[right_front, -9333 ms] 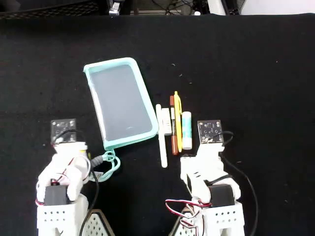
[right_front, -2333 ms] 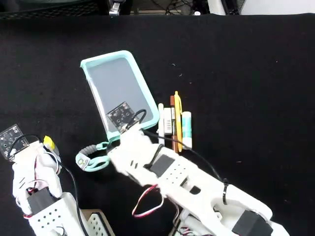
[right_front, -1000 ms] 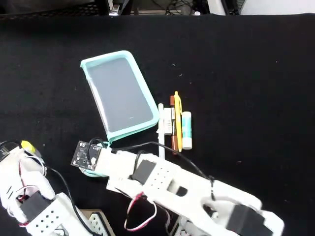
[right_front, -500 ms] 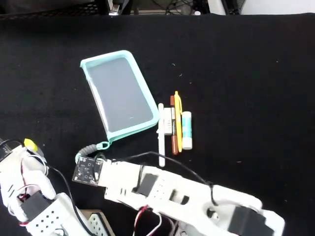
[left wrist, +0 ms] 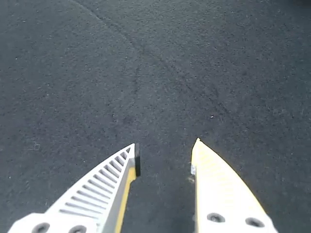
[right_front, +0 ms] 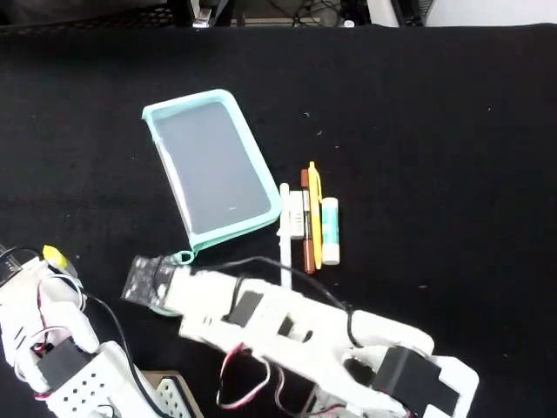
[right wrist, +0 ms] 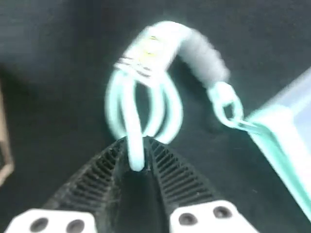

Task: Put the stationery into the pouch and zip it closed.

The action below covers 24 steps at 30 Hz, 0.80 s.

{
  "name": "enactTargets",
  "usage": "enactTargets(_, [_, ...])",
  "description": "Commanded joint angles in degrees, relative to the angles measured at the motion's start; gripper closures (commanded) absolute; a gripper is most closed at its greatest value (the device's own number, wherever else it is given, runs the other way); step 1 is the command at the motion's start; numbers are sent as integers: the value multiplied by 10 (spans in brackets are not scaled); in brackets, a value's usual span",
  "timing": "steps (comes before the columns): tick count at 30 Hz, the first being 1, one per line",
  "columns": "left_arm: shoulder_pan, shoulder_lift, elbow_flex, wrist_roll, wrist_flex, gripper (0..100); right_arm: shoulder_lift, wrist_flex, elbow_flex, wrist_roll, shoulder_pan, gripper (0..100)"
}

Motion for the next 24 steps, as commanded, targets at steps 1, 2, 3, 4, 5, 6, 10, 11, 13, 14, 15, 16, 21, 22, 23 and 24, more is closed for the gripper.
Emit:
enactTargets(1, [8, -3, -21, 1, -13, 805, -10, -7, -22, 3, 38, 986])
enactTargets(2, [8, -3, -21, 1, -13, 805, -21, -1, -19, 3, 44, 986])
enactTargets(3, [9, -3, -21, 1, -13, 805, -36, 12, -15, 4, 53, 986])
enactTargets(4, [9, -3, -21, 1, -13, 805, -54, 28, -11, 9, 63, 986])
enactTargets(5, [9, -3, -20, 1, -13, 805, -77, 50, -8, 21, 76, 986])
enactTargets(6, [9, -3, -20, 1, -13, 805, -102, 71, -2, 35, 92, 986])
enactTargets(10, [29, -3, -14, 1, -14, 805, -213, 117, 38, 57, 148, 986])
enactTargets(11, [35, -3, -11, 0, -17, 805, -240, 125, 50, 60, 162, 986])
enactTargets(13, [38, -3, -6, 0, -26, 805, -291, 147, 65, 68, 188, 986])
enactTargets(14, [39, -3, -2, 0, -30, 805, -315, 160, 69, 74, 203, 986])
enactTargets(15, [39, -3, 0, 0, -33, 805, -338, 176, 71, 80, 221, 986])
enactTargets(16, [39, -3, 0, 0, -33, 805, -358, 194, 72, 88, 237, 986])
enactTargets(21, [40, -3, 1, 0, -33, 805, -444, 302, 65, 145, 259, 986])
enactTargets(22, [40, -3, 1, 0, -33, 805, -458, 320, 59, 149, 258, 986])
enactTargets(23, [40, -3, 1, 0, -33, 805, -471, 342, 56, 149, 256, 983])
enactTargets(24, [41, -3, 1, 0, -33, 805, -483, 367, 53, 148, 257, 970])
